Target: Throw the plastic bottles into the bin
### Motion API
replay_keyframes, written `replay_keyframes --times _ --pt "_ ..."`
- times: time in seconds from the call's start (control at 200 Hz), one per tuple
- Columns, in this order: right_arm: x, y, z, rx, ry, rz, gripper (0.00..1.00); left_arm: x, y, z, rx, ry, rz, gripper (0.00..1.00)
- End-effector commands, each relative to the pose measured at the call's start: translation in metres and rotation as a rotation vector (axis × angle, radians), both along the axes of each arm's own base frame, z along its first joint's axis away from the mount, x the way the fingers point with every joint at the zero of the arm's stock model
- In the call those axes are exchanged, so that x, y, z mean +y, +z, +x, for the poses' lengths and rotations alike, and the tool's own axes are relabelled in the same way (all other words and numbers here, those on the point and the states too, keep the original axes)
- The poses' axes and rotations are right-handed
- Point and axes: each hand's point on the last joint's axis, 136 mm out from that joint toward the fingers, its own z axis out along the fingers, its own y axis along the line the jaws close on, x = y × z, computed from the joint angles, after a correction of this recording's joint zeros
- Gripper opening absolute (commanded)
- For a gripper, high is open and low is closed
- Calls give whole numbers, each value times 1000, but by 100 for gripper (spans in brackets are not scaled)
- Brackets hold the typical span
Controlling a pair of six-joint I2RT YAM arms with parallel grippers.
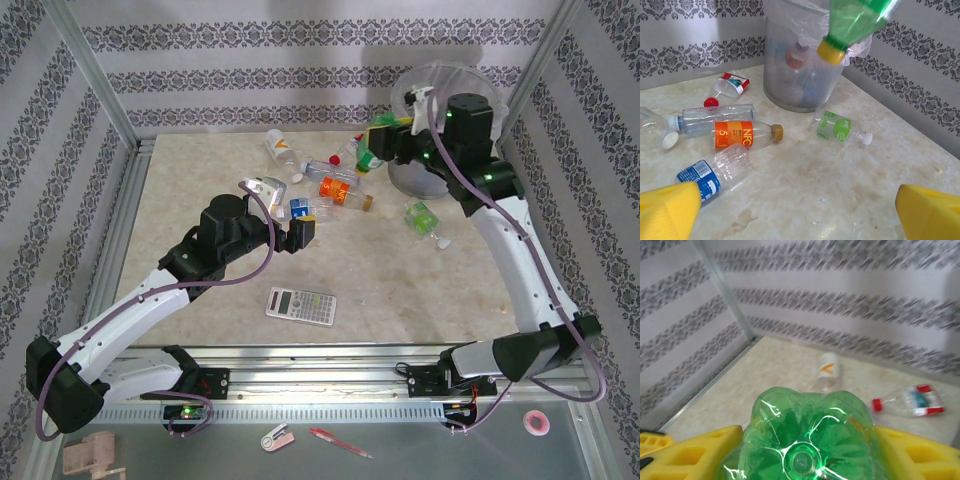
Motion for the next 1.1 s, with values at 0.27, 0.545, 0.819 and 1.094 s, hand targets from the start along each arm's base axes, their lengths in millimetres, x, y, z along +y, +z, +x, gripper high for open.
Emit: replay_keyframes --times 0.27,0.545,0.819,1.094 --pt "-82 100 -1 -357 -291 -23 30 -2 15 3 -47 21 -47 100" --pt "-109 154 -15 -556 -395 -31 27 1 13 4 -43 42 -50 100" --pt "-117 192 -30 -715 -442 -34 24 1 14 4 -49 39 -52 100" --pt "-128 213 -47 -834 -506 -28 22 -1 16 6 -59 39 -46 100"
